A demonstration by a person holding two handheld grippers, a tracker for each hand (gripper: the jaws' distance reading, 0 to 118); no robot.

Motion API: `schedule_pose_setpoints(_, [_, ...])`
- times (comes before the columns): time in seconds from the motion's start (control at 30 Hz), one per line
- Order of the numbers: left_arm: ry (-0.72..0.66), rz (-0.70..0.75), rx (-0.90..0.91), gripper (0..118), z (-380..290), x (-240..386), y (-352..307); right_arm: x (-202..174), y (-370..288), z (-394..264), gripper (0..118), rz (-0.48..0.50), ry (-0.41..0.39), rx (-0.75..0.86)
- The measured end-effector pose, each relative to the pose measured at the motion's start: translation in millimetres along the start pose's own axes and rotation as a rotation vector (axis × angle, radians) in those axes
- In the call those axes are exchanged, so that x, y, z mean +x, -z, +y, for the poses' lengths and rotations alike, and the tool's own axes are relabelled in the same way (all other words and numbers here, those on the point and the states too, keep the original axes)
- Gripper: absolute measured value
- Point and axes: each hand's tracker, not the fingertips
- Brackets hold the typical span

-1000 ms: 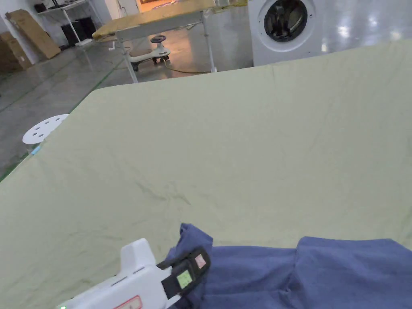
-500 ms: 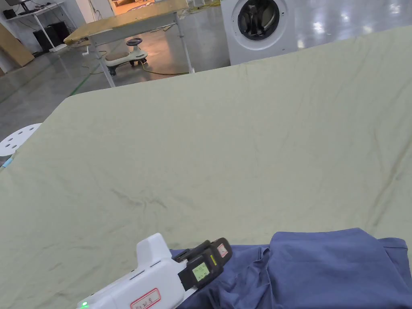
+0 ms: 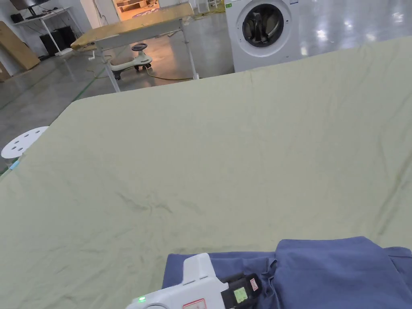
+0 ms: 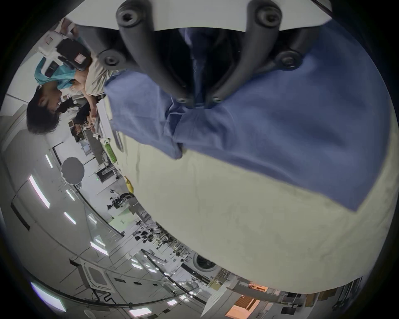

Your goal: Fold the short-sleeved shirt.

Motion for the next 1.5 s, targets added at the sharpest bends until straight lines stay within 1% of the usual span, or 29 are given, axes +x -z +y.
schedule_pose_setpoints(0.03, [0.02, 0.003, 0.059, 48, 7, -4, -18, 1, 1, 1, 0, 0.003, 0.004, 0.0])
schedule_pose_setpoints(0.07, [0.011, 0.032, 0.096, 75, 13, -12, -35, 1, 1, 3, 0, 0.004, 0.005, -0.001])
schedule_pose_setpoints(0.1, [-0.016, 0.054, 0.114, 85, 19, -21, -48, 0, 1, 4, 0, 0.004, 0.004, 0.0])
schedule_pose_setpoints(0.13, [-0.074, 0.065, 0.131, 90, 25, -35, -63, 0, 2, 6, 0, 0.006, 0.002, 0.002])
schedule_pose_setpoints(0.23, [-0.253, 0.068, 0.206, 90, 29, -82, -99, 1, 5, 9, 0, 0.023, 0.008, 0.003])
schedule_pose_setpoints(0.3, [-0.379, 0.049, 0.219, 90, 25, -113, -109, 0, 7, 10, 0, 0.024, 0.009, 0.003])
schedule_pose_setpoints(0.37, [-0.506, -0.012, 0.23, 87, 17, -139, -106, -1, 7, 11, 0, 0.025, 0.003, 0.003])
schedule_pose_setpoints(0.4, [-0.552, -0.04, 0.217, 82, 11, -146, -99, -2, 8, 11, 0, 0.025, -0.002, 0.001])
schedule_pose_setpoints(0.43, [-0.59, -0.097, 0.204, 74, 5, -147, -92, -2, 8, 12, 0, 0.022, -0.009, -0.003])
schedule_pose_setpoints(0.47, [-0.624, -0.184, 0.223, 59, -1, -149, -85, -3, 7, 13, 0, 0.014, -0.017, -0.003])
schedule_pose_setpoints(0.5, [-0.671, -0.24, 0.216, 52, -5, -150, -78, -3, 6, 15, 0, 0.009, -0.024, 0.0])
schedule_pose_setpoints(0.53, [-0.72, -0.263, 0.193, 48, -9, -150, -70, -3, 4, 16, 0, 0.007, -0.026, 0.001])
schedule_pose_setpoints(0.57, [-0.695, -0.219, 0.189, 44, -10, -126, -69, -2, 2, 17, 0, 0.006, -0.025, 0.003])
schedule_pose_setpoints(0.6, [-0.646, -0.178, 0.167, 28, -9, -112, -68, -1, 1, 18, 0, 0.004, -0.022, 0.005])
schedule_pose_setpoints(0.63, [-0.576, -0.115, 0.143, 7, -8, -106, -69, 0, -1, 19, 0, -0.001, -0.018, 0.008])
schedule_pose_setpoints(0.67, [-0.528, -0.08, 0.174, 6, -5, -100, -75, 1, -3, 19, 0, -0.006, -0.018, 0.008])
schedule_pose_setpoints(0.7, [-0.517, -0.087, 0.193, 5, 0, -109, -80, 1, -5, 20, 0, -0.012, -0.02, 0.009])
schedule_pose_setpoints(0.77, [-0.521, -0.111, 0.262, 4, 8, -103, -101, 3, -8, 20, 0, -0.02, -0.023, 0.013])
schedule_pose_setpoints(0.83, [-0.49, -0.138, 0.309, 4, 20, -98, -128, 6, -9, 20, 0, -0.024, -0.024, 0.013])
schedule_pose_setpoints(0.93, [-0.33, -0.017, 0.389, 4, 43, -75, -178, 10, -8, 19, 0, -0.033, -0.024, 0.014])
schedule_pose_setpoints(0.97, [-0.287, 0.018, 0.409, 4, 51, -86, -185, 12, -8, 18, 0, -0.033, -0.02, 0.014])
schedule_pose_setpoints(1.0, [-0.269, 0.032, 0.432, 3, 56, -77, -193, 13, -7, 17, 0, -0.031, -0.015, 0.015])
schedule_pose_setpoints(1.03, [-0.253, 0.016, 0.444, 3, 59, -65, -194, 10, -5, 17, 0, -0.026, -0.008, 0.015])
schedule_pose_setpoints(1.13, [-0.191, -0.098, 0.408, 3, 56, -30, -163, 6, 1, 16, 0, -0.036, 0.006, 0.011])
schedule_pose_setpoints(1.27, [-0.118, -0.219, 0.209, 4, 34, 23, -71, -1, -5, 18, 0, -0.021, -0.004, 0.023])
schedule_pose_setpoints(1.33, [-0.083, -0.22, 0.096, 4, 22, 41, -28, -3, -12, 20, 0, -0.026, -0.028, 0.028])
schedule_pose_setpoints(1.43, [-0.067, -0.186, 0.011, 4, 2, 60, 22, 0, -22, 18, 0, -0.036, -0.035, 0.032])
schedule_pose_setpoints(1.47, [-0.041, -0.165, -0.011, 11, -1, 63, 32, 2, -25, 16, 0, -0.044, -0.03, 0.033])
schedule_pose_setpoints(1.5, [-0.014, -0.166, -0.038, 13, -5, 70, 36, 5, -26, 15, 0, -0.054, -0.023, 0.03])
